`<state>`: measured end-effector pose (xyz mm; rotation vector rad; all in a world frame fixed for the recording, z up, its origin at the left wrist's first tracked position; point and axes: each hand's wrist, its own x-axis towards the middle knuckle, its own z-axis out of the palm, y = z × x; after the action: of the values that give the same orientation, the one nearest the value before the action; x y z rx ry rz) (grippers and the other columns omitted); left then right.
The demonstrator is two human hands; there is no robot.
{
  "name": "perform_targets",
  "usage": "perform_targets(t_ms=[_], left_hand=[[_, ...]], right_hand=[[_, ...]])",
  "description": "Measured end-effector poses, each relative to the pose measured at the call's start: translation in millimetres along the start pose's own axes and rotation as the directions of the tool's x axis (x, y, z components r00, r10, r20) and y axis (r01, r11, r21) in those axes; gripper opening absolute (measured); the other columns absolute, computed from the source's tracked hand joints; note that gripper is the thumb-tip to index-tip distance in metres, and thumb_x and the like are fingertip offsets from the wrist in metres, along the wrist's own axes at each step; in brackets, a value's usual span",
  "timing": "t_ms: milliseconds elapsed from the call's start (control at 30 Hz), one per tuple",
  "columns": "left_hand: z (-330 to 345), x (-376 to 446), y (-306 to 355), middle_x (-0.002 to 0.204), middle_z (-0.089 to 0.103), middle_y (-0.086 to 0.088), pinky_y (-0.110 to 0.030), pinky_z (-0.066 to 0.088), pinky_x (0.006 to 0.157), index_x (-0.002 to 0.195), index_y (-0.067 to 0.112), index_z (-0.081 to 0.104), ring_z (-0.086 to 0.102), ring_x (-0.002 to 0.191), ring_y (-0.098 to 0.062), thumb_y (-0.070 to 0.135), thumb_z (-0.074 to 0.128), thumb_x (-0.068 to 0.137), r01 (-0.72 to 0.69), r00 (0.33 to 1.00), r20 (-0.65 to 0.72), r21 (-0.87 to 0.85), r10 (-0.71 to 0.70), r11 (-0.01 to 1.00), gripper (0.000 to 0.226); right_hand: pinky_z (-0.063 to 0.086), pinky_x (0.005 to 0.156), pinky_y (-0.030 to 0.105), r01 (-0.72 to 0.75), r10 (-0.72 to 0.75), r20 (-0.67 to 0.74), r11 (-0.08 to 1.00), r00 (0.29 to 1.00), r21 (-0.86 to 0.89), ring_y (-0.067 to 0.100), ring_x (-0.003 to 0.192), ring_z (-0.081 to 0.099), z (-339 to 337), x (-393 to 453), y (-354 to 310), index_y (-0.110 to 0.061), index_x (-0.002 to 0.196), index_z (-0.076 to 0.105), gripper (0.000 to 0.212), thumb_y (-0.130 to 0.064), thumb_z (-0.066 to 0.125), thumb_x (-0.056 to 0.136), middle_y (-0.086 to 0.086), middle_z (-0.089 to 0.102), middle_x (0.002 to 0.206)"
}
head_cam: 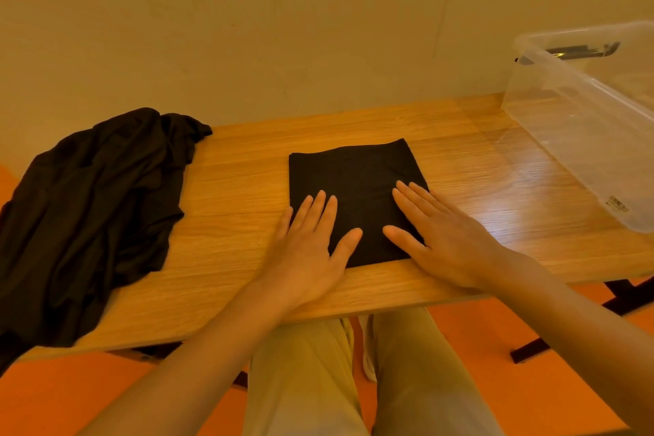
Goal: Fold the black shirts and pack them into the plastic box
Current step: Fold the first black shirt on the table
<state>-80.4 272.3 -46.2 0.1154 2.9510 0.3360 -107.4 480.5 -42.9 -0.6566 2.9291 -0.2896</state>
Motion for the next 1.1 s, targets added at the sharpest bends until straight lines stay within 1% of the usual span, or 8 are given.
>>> perform_targets(t_ms=[100, 233, 367, 467, 600, 833, 967, 1100], left_hand=[[-19.1, 24.7, -10.1, 0.162, -0.003, 0.005, -0.035, -0.004, 0.119, 0.154, 0.026, 0.004, -0.007, 0.147, -0.011, 0.058, 0.017, 0.098, 0.04, 0.997, -0.067, -0.067, -0.044, 0.997, 0.065], [-47.2, 79.9, -36.6, 0.161, 0.011, -0.003, -0.039, 0.012, 0.118, 0.153, 0.02, 0.017, 0.01, 0.148, -0.022, 0.043, 0.028, 0.103, 0.066, 0.989, -0.135, 0.065, -0.056, 0.996, 0.056], [-60.9, 120.0, -53.6, 0.148, 0.041, -0.008, -0.039, 0.036, 0.108, 0.145, 0.016, 0.037, 0.039, 0.135, -0.027, 0.031, 0.043, 0.102, 0.039, 0.996, -0.078, 0.115, -0.03, 0.993, 0.047], [-66.5, 132.3, -55.1, 0.136, 0.053, -0.008, -0.037, 0.043, 0.1, 0.135, 0.016, 0.051, 0.049, 0.124, -0.026, 0.03, 0.054, 0.097, 0.027, 0.992, -0.125, 0.118, -0.012, 0.993, 0.041], [-74.5, 141.4, -53.6, 0.13, 0.056, -0.007, -0.031, 0.044, 0.089, 0.128, 0.015, 0.058, 0.052, 0.119, -0.024, 0.025, 0.061, 0.093, 0.061, 0.997, -0.043, 0.018, -0.06, 0.998, 0.036], [-85.1, 147.9, -46.1, 0.12, 0.059, -0.009, -0.038, 0.044, 0.095, 0.118, 0.011, 0.061, 0.053, 0.112, -0.027, 0.026, 0.064, 0.092, 0.116, 0.993, 0.031, 0.035, -0.117, 0.993, 0.03], [-83.1, 145.2, -47.5, 0.117, 0.059, -0.009, -0.036, 0.045, 0.089, 0.114, 0.012, 0.061, 0.054, 0.108, -0.026, 0.023, 0.063, 0.092, 0.104, 0.994, -0.031, -0.011, -0.104, 0.995, 0.025], [-85.0, 138.4, -50.3, 0.116, 0.06, -0.008, -0.039, 0.046, 0.094, 0.111, 0.013, 0.063, 0.054, 0.109, -0.025, 0.022, 0.067, 0.089, 0.066, 0.99, -0.118, -0.098, -0.078, 0.993, 0.024]], right_hand=[[0.018, 0.116, 0.033, 0.004, 0.013, -0.103, 0.987, 0.995, 0.162, 0.011, 0.145, 0.012, -24.0, 19.1, 4.0, -0.023, 0.152, 0.015, 0.071, -0.06, 0.024, 0.093, -0.006, 0.012, 0.159], [0.042, 0.102, 0.042, -0.02, 0.04, -0.199, 0.995, 0.979, 0.1, 0.027, 0.13, 0.044, -48.0, 79.5, 25.1, -0.016, 0.143, 0.035, 0.044, -0.03, 0.038, 0.102, 0.006, 0.038, 0.148], [0.043, 0.101, 0.044, -0.045, 0.042, -0.025, 0.989, 0.999, -0.138, 0.029, 0.13, 0.042, -52.9, 127.5, 40.4, -0.013, 0.142, 0.039, 0.045, -0.025, 0.046, 0.1, 0.01, 0.042, 0.145], [0.045, 0.099, 0.042, -0.035, 0.039, 0.018, 0.983, 0.999, -0.182, 0.03, 0.126, 0.045, -54.6, 144.2, 43.2, -0.012, 0.139, 0.044, 0.044, -0.023, 0.052, 0.097, 0.011, 0.046, 0.14], [0.042, 0.101, 0.041, -0.061, 0.071, 0.068, 0.989, 0.995, -0.133, 0.03, 0.123, 0.047, -58.0, 157.9, 48.6, -0.01, 0.134, 0.049, 0.042, -0.023, 0.058, 0.094, 0.012, 0.05, 0.135], [0.023, 0.109, 0.05, -0.115, 0.136, 0.114, 0.978, 0.984, -0.175, 0.028, 0.128, 0.042, -68.2, 165.8, 48.2, -0.015, 0.129, 0.052, 0.039, -0.031, 0.058, 0.094, 0.007, 0.051, 0.134], [0.032, 0.104, 0.047, -0.12, 0.122, 0.131, 0.992, 0.984, -0.026, 0.026, 0.115, 0.049, -73.0, 164.9, 52.4, -0.015, 0.115, 0.059, 0.028, -0.028, 0.063, 0.09, 0.007, 0.056, 0.125], [0.041, 0.084, 0.033, -0.124, 0.097, 0.122, 0.965, 0.988, 0.232, 0.026, 0.108, 0.053, -77.7, 162.3, 56.1, -0.012, 0.1, 0.059, 0.018, -0.014, 0.07, 0.085, 0.011, 0.058, 0.119]])
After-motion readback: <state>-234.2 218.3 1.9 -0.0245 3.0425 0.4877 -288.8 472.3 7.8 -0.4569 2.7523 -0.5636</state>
